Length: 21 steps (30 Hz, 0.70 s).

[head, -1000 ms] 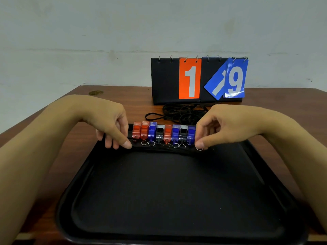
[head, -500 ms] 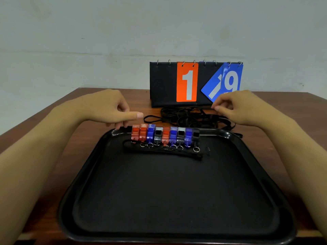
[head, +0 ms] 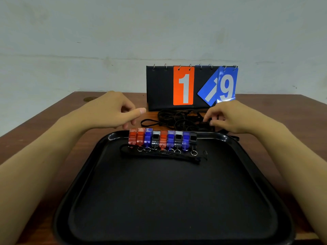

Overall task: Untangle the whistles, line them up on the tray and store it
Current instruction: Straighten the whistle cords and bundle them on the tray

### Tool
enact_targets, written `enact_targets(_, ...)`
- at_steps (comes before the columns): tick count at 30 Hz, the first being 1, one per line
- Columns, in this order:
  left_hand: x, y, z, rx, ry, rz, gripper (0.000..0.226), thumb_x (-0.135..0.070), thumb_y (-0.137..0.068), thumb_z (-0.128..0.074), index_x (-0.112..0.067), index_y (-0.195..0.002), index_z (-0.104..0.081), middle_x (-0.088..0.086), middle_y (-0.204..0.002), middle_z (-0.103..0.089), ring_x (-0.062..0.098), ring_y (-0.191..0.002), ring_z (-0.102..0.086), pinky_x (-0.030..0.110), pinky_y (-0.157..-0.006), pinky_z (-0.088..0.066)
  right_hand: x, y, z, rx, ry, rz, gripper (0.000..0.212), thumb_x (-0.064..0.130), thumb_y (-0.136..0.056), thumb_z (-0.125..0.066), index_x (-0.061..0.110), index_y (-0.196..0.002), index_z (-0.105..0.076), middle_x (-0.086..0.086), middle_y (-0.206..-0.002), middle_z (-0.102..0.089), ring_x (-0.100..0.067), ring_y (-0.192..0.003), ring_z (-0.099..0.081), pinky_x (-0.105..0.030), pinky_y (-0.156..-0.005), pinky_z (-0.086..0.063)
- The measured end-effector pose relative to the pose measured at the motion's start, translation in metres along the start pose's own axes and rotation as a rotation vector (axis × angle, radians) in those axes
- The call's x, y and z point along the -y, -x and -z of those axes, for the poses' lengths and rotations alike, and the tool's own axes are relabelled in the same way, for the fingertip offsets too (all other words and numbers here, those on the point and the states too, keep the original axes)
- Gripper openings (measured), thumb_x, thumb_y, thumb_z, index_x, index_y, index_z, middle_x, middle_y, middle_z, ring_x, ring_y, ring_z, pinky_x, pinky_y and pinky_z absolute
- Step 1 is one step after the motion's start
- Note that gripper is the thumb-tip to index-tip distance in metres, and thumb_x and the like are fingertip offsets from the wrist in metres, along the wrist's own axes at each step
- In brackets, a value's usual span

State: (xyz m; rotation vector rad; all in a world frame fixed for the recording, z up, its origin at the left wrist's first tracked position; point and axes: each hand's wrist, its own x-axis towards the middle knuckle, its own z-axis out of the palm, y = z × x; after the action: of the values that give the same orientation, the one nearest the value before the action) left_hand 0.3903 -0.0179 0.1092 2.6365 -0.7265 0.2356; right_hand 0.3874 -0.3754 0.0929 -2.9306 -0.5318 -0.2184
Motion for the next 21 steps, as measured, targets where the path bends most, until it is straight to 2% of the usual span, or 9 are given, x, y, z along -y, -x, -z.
enact_targets(4, 0.0, 0.0, 0.001, -0.017, 0.034, -0.004, 0.043, -0.049, -0.101, -0.053, -0.027, -0.071, -0.074, -0.001, -0.06, -0.072, 0.004, -0.043, -0.06, 0.008, -0.055, -0.044, 0.008, -0.004, 0.001, -0.161, 0.015, 0.011, 0.011, 0.022, -0.097, -0.064, 0.026, -0.099, -0.074, 0.003, -0.096, -0.068, -0.011, -0.085, -0.063, -0.022, -0.074, -0.046)
enact_targets(6, -0.003, 0.0, 0.001, -0.021, 0.08, -0.018, 0.039, -0.048, -0.102, -0.053, -0.028, -0.075, -0.074, -0.001, -0.063, -0.073, 0.004, -0.045, -0.062, 0.009, -0.055, -0.046, 0.017, -0.003, 0.005, -0.278, -0.083, 0.01, 0.011, 0.021, -0.098, -0.061, 0.025, -0.098, -0.072, 0.006, -0.095, -0.07, -0.01, -0.087, -0.065, -0.016, -0.074, -0.046)
enact_targets(8, -0.008, 0.001, 0.0, -0.024, 0.136, -0.035, 0.034, -0.045, -0.102, -0.054, -0.027, -0.082, -0.075, 0.0, -0.064, -0.073, 0.003, -0.046, -0.062, 0.013, -0.057, -0.05, 0.028, 0.001, 0.008, -0.367, -0.187, 0.01, 0.011, 0.021, -0.099, -0.06, 0.029, -0.095, -0.067, 0.012, -0.087, -0.072, -0.002, -0.08, -0.066, -0.004, -0.07, -0.042)
enact_targets(11, -0.02, 0.003, -0.001, -0.035, 0.242, -0.057, 0.027, -0.04, -0.103, -0.056, -0.024, -0.093, -0.075, 0.002, -0.067, -0.074, 0.007, -0.047, -0.062, 0.012, -0.056, -0.05, 0.047, 0.006, 0.011, -0.433, -0.335, 0.045, 0.01, 0.023, -0.098, -0.06, 0.027, -0.091, -0.066, 0.013, -0.069, -0.074, -0.004, -0.063, -0.068, -0.006, -0.063, -0.046)
enact_targets(14, -0.032, 0.005, -0.001, -0.005, 0.393, -0.079, 0.021, -0.036, -0.104, -0.056, -0.027, -0.115, -0.071, 0.004, -0.071, -0.074, 0.011, -0.05, -0.059, 0.018, -0.051, -0.048, 0.064, 0.01, 0.01, -0.408, -0.436, 0.079, 0.012, 0.023, -0.099, -0.059, 0.022, -0.091, -0.068, 0.01, -0.067, -0.074, -0.009, -0.057, -0.068, -0.017, -0.063, -0.055)
enact_targets(17, -0.04, 0.008, -0.003, 0.123, 0.534, -0.092, 0.038, -0.036, -0.102, -0.057, -0.035, -0.14, -0.056, 0.006, -0.08, -0.077, 0.018, -0.054, -0.058, 0.028, -0.053, -0.049, 0.074, 0.012, 0.006, -0.311, -0.505, 0.136, 0.013, 0.019, -0.099, -0.059, 0.02, -0.094, -0.071, 0.008, -0.075, -0.077, -0.01, -0.061, -0.07, -0.021, -0.067, -0.056)
enact_targets(19, -0.044, 0.009, -0.007, 0.199, 0.603, -0.096, 0.048, -0.035, -0.099, -0.058, -0.034, -0.146, -0.05, 0.006, -0.087, -0.08, 0.025, -0.058, -0.059, 0.034, -0.056, -0.049, 0.078, 0.012, 0.004, -0.262, -0.536, 0.179, 0.013, 0.016, -0.099, -0.06, 0.02, -0.099, -0.073, 0.009, -0.081, -0.078, -0.009, -0.066, -0.072, -0.025, -0.074, -0.059)
enact_targets(21, -0.047, 0.01, -0.011, 0.256, 0.623, -0.103, 0.05, -0.032, -0.099, -0.059, -0.032, -0.147, -0.048, 0.001, -0.097, -0.081, 0.032, -0.066, -0.066, 0.033, -0.056, -0.051, 0.081, 0.013, 0.003, -0.246, -0.534, 0.224, 0.014, 0.015, -0.099, -0.062, 0.021, -0.104, -0.074, 0.011, -0.086, -0.079, -0.009, -0.071, -0.074, -0.033, -0.081, -0.061)
